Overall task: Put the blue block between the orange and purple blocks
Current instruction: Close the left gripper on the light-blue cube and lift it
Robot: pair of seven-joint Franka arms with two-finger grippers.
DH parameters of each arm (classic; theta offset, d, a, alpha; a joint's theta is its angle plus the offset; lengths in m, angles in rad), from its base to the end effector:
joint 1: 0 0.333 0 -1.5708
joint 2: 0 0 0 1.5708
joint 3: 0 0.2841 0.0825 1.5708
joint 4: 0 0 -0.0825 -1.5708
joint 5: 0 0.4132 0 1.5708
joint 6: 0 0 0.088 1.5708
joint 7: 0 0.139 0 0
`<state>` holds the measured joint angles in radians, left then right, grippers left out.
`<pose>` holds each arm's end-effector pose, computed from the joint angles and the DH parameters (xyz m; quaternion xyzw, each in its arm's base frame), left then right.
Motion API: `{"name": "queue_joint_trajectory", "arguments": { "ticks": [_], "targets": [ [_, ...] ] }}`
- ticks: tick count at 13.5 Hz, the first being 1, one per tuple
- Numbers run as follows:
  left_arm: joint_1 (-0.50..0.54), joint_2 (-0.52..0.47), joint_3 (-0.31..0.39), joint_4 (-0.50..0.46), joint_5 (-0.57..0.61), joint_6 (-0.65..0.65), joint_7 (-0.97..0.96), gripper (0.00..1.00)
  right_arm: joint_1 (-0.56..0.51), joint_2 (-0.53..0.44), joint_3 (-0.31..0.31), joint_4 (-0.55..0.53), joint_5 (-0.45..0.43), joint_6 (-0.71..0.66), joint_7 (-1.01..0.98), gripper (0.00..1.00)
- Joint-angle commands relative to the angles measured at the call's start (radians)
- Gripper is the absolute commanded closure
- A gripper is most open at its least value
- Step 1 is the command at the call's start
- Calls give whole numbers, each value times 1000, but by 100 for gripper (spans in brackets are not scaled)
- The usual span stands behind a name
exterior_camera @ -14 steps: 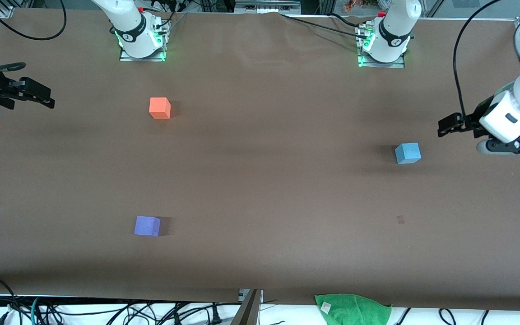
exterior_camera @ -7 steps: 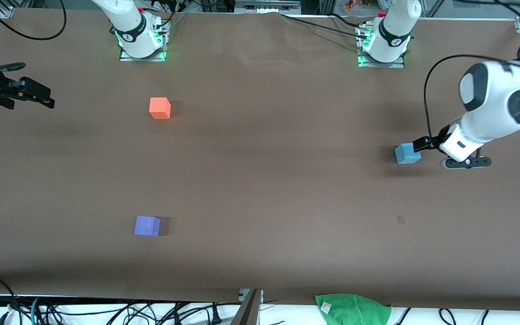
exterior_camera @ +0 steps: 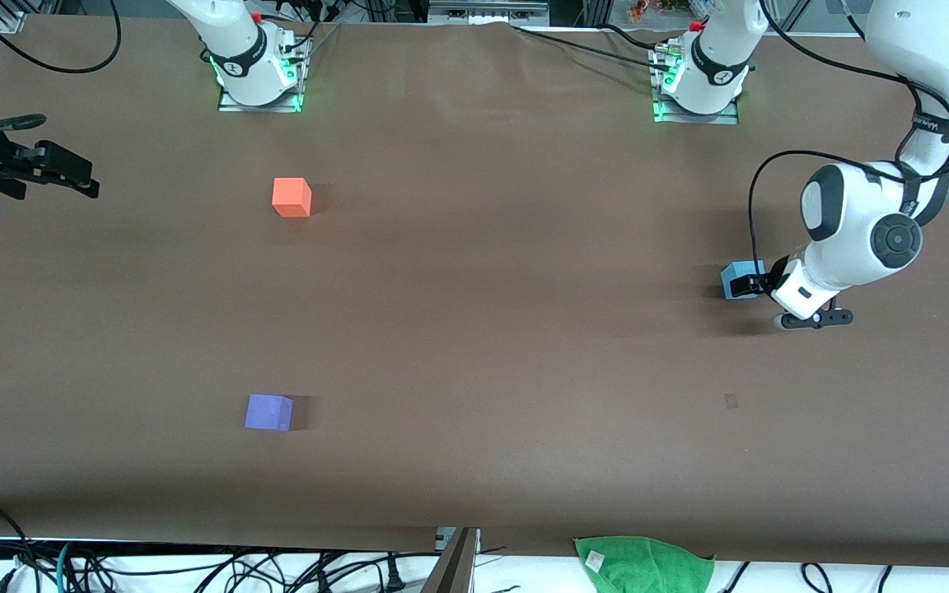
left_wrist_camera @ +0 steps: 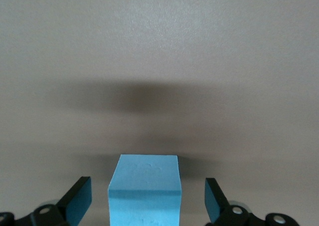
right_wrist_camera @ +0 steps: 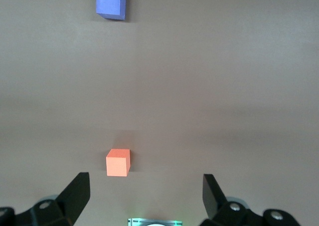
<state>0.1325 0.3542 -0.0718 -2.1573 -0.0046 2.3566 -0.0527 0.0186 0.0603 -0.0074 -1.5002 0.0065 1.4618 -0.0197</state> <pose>0.5509 0.0308 0.1352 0.9952 0.0595 -0.0769 0.0144 0.5856 0.0076 0.5514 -0.9987 -0.0156 0.0493 0.0032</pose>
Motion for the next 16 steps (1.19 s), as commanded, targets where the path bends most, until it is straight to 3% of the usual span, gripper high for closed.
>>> {"name": "queue_joint_trajectory", "arguments": {
  "ticks": [1,5,8,13,16],
  "targets": [
    [4,11,-6,8,3,0,-16,0,-6,4,-2,12,12,-1,-20,0],
    [9,-1,-6,-25,5,-7,0,0,-9,3,-2,11,12,-1,-20,0],
    [13,-69,-6,-114,6,3,2,0,-9,3,-2,11,13,-1,-20,0],
    [15,-15,-6,-108,9,61,2,0,-9,4,-2,11,13,-1,-20,0],
    [15,14,-5,-90,15,87,4,13,-9,3,-2,11,13,-1,-20,0]
  ]
}}
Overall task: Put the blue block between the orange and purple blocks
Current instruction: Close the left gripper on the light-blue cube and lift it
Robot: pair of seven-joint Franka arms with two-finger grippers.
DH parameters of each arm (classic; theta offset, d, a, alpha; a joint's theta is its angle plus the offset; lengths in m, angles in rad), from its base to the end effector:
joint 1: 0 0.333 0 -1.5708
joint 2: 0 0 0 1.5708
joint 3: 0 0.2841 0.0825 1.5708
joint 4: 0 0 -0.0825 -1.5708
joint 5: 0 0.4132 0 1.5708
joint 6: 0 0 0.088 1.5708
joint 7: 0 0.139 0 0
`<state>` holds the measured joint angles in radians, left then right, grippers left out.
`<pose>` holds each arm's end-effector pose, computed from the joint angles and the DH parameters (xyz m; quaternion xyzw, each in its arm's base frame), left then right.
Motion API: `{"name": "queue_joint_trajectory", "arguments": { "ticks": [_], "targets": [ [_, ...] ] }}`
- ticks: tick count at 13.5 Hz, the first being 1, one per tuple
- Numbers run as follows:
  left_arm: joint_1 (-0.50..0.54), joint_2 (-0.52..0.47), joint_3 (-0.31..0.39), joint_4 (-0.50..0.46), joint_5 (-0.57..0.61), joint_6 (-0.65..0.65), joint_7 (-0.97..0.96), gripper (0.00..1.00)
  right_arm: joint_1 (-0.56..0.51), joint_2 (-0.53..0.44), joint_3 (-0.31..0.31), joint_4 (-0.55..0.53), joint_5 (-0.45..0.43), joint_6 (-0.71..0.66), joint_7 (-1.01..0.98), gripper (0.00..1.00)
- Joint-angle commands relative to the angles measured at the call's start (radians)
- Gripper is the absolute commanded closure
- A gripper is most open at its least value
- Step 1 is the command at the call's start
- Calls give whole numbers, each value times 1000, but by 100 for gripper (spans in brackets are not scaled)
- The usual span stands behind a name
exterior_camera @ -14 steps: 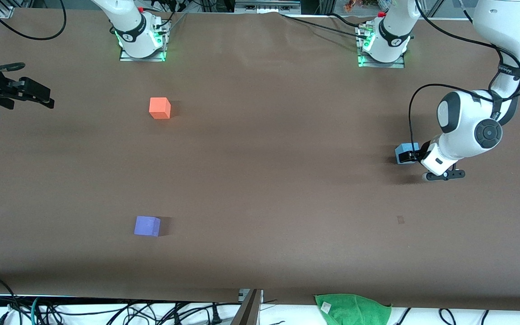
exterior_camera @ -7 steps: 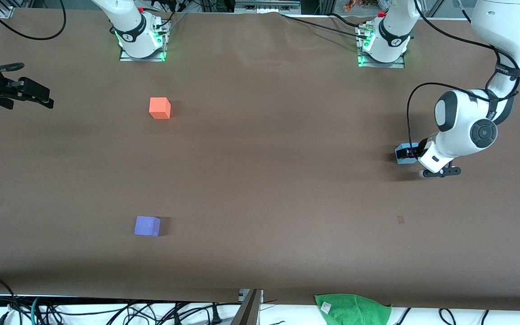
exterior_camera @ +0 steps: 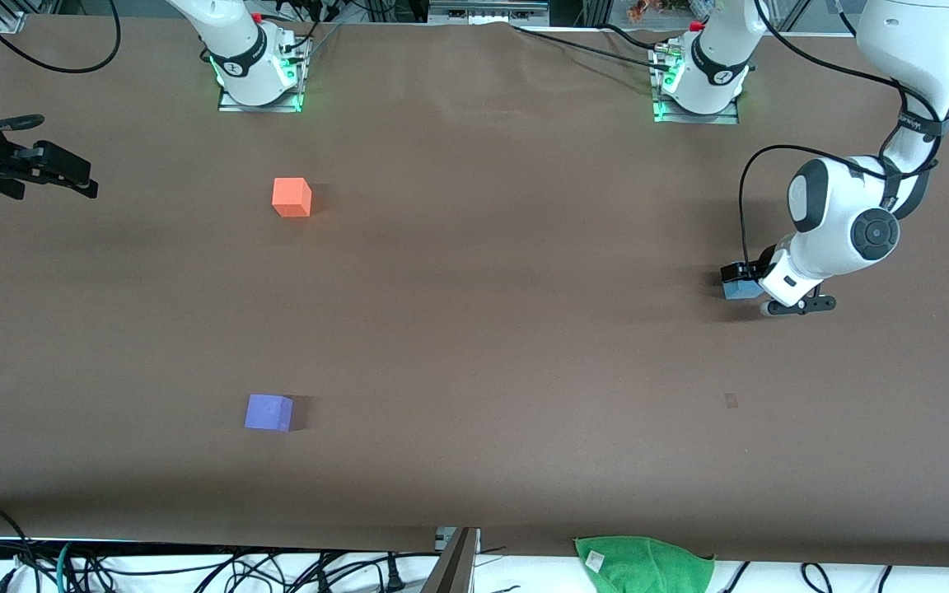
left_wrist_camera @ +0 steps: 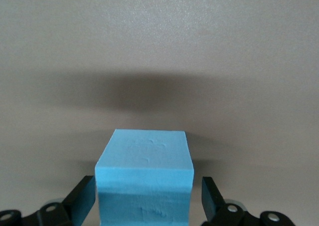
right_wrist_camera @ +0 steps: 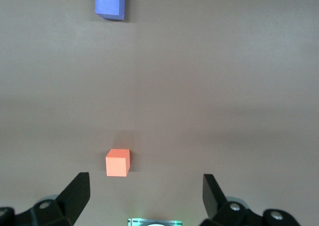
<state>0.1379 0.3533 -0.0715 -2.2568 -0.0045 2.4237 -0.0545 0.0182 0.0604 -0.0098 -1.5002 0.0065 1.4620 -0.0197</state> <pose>0.5163 0.0308 0.1042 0.9936 0.0630 -0.0926 0.0144 0.5857 0.0060 0.5513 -0.9987 -0.0142 0.0493 0.0032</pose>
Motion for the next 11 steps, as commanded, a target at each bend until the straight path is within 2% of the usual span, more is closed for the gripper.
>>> {"name": "queue_joint_trajectory", "arguments": {
  "ticks": [1,2,4,6,8,9,11],
  "targets": [
    [15,13,-5,10,15,20,7,20,-9,3,1,11,13,-2,-20,0],
    [22,12,-7,10,17,18,7,48,-9,4,1,11,13,-2,-20,0],
    [22,9,-7,11,17,14,12,92,-9,3,1,12,13,-2,-20,0],
    [20,-13,-10,11,17,2,18,100,-9,3,1,11,13,-2,-20,0],
    [8,-45,-14,26,17,-49,9,100,-9,3,1,12,13,-2,-20,0],
    [8,-65,-31,61,17,-125,5,100,-9,3,1,11,13,-2,-20,0],
    [8,-53,-108,234,5,-404,-36,100,-9,3,1,11,13,-2,-20,0]
  ]
}}
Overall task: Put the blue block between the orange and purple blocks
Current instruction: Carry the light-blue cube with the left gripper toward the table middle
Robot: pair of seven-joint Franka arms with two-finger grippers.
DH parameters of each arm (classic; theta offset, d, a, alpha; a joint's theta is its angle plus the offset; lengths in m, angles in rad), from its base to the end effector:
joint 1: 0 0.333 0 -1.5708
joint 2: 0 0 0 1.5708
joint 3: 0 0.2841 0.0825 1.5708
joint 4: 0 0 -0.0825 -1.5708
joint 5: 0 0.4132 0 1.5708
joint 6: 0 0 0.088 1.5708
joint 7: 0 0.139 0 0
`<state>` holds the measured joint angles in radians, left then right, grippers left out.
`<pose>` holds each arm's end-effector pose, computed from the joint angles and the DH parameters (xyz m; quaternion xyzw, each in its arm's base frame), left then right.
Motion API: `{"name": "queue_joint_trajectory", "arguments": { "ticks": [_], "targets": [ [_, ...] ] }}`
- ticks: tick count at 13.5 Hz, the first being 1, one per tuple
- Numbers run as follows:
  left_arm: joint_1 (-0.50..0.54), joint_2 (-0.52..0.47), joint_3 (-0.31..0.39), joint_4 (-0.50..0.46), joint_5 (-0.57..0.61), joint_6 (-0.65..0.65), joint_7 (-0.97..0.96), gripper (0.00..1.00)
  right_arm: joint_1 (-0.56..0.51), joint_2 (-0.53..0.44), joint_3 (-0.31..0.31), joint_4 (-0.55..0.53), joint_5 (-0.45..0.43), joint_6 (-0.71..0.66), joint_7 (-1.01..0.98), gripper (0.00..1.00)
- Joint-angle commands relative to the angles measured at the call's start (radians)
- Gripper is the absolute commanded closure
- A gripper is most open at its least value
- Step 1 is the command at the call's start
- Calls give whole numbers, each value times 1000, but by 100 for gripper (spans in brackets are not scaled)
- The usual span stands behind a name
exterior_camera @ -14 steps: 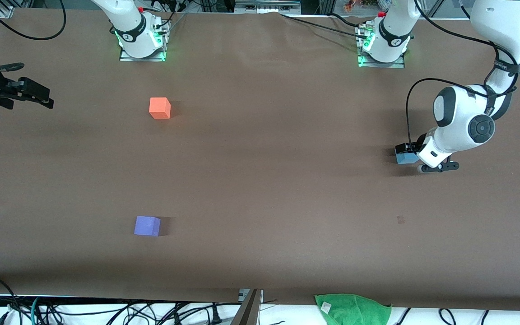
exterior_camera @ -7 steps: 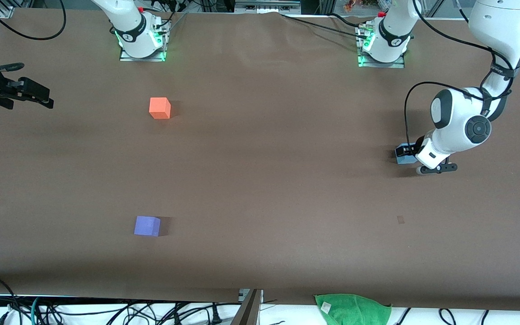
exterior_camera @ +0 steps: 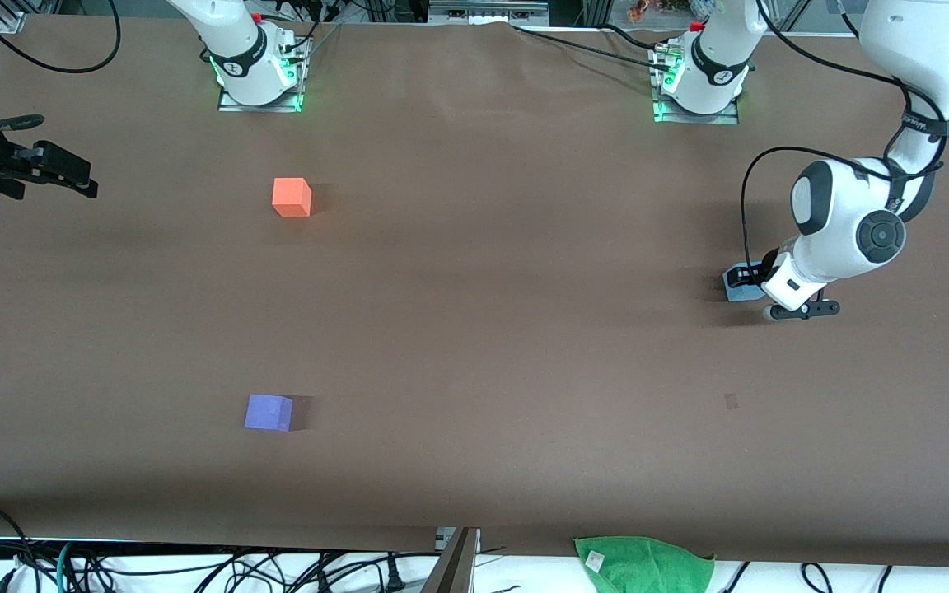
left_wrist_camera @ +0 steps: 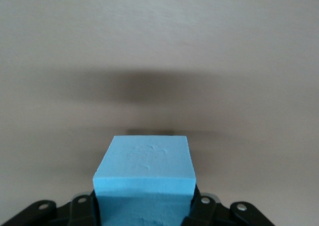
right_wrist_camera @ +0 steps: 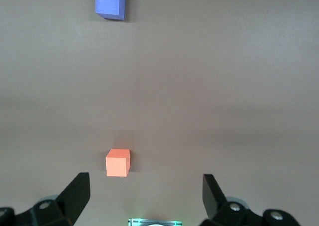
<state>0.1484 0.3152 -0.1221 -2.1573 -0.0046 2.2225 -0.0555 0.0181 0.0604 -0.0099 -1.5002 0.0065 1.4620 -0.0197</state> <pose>0.5387 0.0102 0.1495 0.9912 0.0428 -0.1238 0.0189 0.5857 0.0059 0.5513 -0.9987 -0.0141 0.0493 0.0032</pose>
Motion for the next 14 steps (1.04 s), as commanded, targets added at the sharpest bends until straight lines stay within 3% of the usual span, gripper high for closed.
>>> {"name": "queue_joint_trajectory", "arguments": {
  "ticks": [1,3,6,8,12,14],
  "targets": [
    [-10,1,-95,221,3,-274,-85,100,-9,3,1,11,13,-2,-20,0],
    [-68,16,-192,347,5,-326,-249,100,-9,4,1,12,13,-2,-20,0],
    [-246,123,-199,506,2,-325,-474,100,-10,3,1,11,13,-2,-20,0],
    [-363,224,-200,612,-59,-310,-684,100,-12,4,1,11,13,-2,-20,0],
    [-625,438,-186,825,-69,-160,-955,100,-12,4,1,11,13,-2,-20,0],
    [-725,507,-171,858,-69,-13,-966,100,-12,4,1,12,13,-2,-20,0]
  ]
}}
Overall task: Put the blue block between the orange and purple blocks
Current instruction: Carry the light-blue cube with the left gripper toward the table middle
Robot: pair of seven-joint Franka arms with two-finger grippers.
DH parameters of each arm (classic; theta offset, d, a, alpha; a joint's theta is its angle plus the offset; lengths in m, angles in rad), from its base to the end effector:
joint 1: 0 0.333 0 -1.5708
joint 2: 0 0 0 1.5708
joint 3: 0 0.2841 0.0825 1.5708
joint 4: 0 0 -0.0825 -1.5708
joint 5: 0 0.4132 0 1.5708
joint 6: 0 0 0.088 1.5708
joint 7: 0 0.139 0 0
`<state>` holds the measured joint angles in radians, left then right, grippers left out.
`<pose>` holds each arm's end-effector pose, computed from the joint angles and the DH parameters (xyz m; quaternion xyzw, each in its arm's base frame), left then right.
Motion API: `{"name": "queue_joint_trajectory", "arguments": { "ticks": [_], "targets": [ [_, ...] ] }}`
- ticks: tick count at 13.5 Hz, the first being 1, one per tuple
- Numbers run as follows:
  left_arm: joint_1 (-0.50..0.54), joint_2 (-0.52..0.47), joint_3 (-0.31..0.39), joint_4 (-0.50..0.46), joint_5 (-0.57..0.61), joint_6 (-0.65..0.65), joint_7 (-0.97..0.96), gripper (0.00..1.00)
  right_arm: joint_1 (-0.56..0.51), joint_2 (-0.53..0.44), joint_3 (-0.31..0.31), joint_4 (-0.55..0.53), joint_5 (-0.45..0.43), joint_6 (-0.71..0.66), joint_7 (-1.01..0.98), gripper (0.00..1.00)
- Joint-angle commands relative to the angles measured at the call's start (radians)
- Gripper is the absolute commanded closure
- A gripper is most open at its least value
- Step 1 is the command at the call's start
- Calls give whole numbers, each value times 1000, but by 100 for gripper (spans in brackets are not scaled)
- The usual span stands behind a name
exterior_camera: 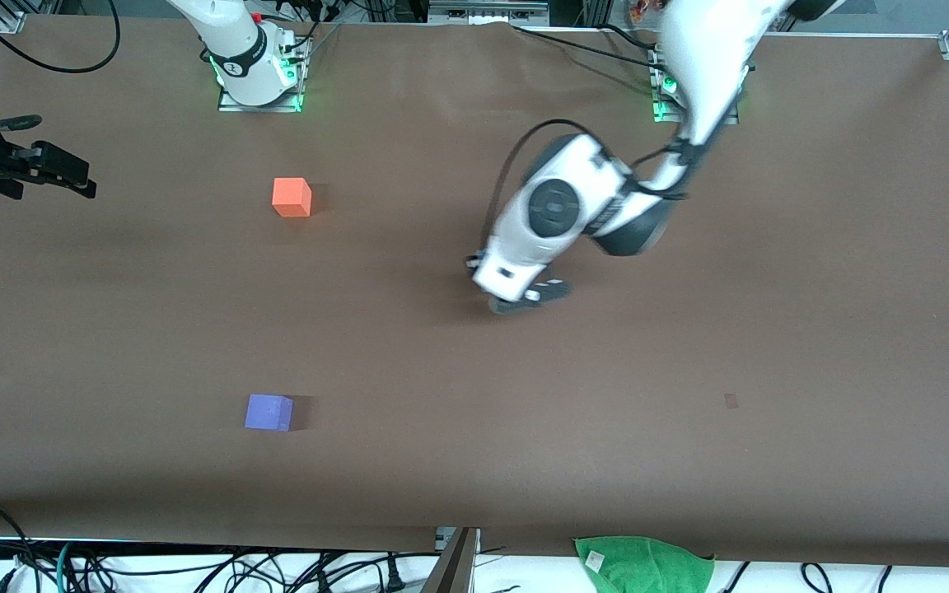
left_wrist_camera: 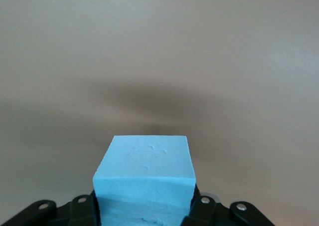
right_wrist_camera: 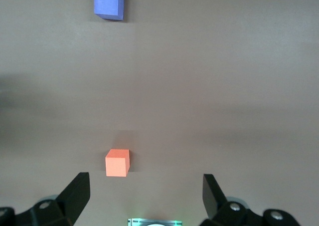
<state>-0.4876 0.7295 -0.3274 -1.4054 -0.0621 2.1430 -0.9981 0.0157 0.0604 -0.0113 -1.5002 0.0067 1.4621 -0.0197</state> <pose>0.5272 -0.5153 0.2238 0.9798 0.1477 -0.0920 0.0987 0.5857 0.0037 0.5513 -0.9987 -0.0122 0.0492 0.0034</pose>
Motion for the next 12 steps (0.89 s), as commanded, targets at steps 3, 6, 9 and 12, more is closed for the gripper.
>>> {"name": "queue_joint_trajectory", "arguments": {
  "ticks": [3,6,9,12],
  "targets": [
    [-289,192,215,172,-12,158,-91,100,-13,4,2,11,13,9,-20,0],
    [-362,215,297,187,-12,153,-108,89,-13,21,2,12,13,9,-22,0],
    [-361,226,298,183,-12,152,-99,38,-11,24,4,12,15,8,-20,0],
    [-365,209,298,177,53,149,-86,0,-3,48,7,11,7,6,-19,0]
  ]
}}
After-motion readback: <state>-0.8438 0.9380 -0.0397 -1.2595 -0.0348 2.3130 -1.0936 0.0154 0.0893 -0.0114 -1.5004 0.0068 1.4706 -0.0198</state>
